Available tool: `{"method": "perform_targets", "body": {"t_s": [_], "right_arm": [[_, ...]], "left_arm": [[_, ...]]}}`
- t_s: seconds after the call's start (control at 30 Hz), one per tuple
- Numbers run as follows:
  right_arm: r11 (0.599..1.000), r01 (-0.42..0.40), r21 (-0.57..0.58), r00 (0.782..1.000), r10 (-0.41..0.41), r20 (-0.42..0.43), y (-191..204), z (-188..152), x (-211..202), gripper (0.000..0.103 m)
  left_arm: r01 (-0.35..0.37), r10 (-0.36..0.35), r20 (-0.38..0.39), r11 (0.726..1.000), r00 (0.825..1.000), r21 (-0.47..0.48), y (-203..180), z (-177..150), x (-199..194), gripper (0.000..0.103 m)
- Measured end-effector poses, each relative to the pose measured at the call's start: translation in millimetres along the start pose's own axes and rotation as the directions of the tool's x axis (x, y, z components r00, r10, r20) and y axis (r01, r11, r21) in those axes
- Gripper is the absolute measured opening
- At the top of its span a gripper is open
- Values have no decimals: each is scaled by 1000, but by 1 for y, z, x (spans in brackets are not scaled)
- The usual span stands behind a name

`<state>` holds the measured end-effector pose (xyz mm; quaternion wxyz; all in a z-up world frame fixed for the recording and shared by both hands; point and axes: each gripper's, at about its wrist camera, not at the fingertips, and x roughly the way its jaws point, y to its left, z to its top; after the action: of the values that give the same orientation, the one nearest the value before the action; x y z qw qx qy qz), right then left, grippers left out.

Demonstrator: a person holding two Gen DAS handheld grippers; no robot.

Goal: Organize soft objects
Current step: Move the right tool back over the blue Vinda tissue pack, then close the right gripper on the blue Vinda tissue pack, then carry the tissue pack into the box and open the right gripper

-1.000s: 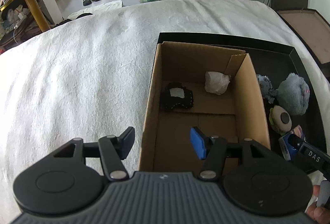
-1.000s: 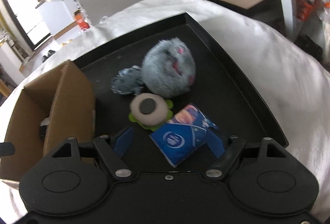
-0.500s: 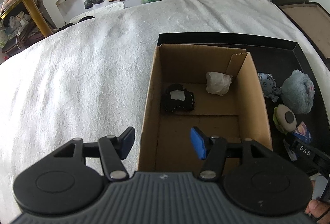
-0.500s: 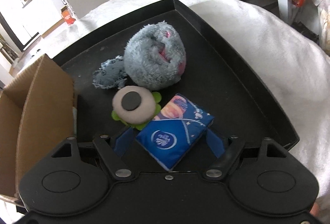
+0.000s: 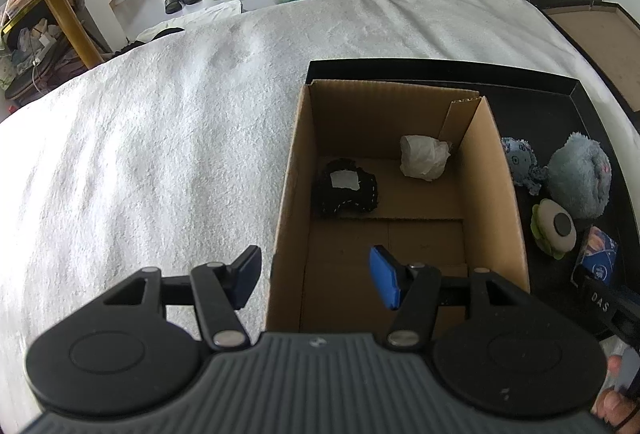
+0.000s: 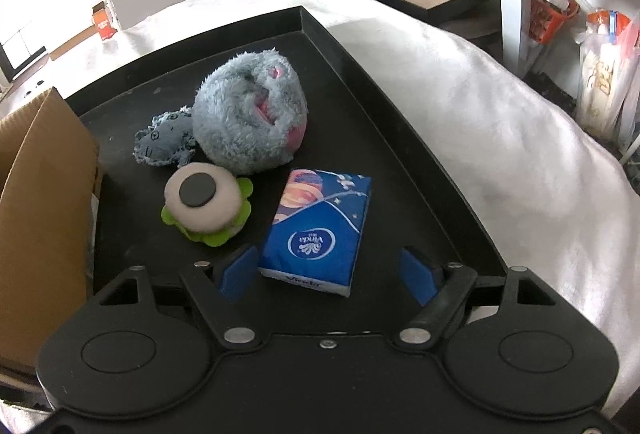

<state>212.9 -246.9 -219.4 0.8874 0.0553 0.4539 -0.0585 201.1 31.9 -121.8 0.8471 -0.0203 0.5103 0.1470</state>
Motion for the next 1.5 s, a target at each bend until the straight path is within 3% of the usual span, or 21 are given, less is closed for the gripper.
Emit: {"method": "perform_targets", "body": {"t_s": [0.37, 0.57, 0.63, 0.67, 1.1, 1.5], "right_arm": [[999, 24, -39, 1000, -24, 2, 12, 1, 12, 76], [996, 77, -33, 997, -77, 9, 3, 1, 13, 64], [998, 57, -33, 998, -57, 13, 2, 0, 13, 52], [998, 51, -38, 999, -50, 14, 3, 0, 12, 51], [997, -38, -62, 997, 42, 67, 9, 15, -18, 50], [983, -140, -118, 980, 154, 124, 32, 37, -54, 50]], "left_arm": [[6, -6, -17, 1000, 1000, 1, 2, -3, 8, 58], [9, -9, -20, 1000, 1000, -15, 7, -4, 10, 58], [9, -10, -17, 1000, 1000, -17, 8, -4, 9, 58], [10, -10, -17, 1000, 1000, -18, 9, -5, 9, 58], [36, -36, -7, 998, 999, -56, 23, -6, 8, 58], [73, -72, 20, 994, 997, -82, 32, -7, 4, 58]]}}
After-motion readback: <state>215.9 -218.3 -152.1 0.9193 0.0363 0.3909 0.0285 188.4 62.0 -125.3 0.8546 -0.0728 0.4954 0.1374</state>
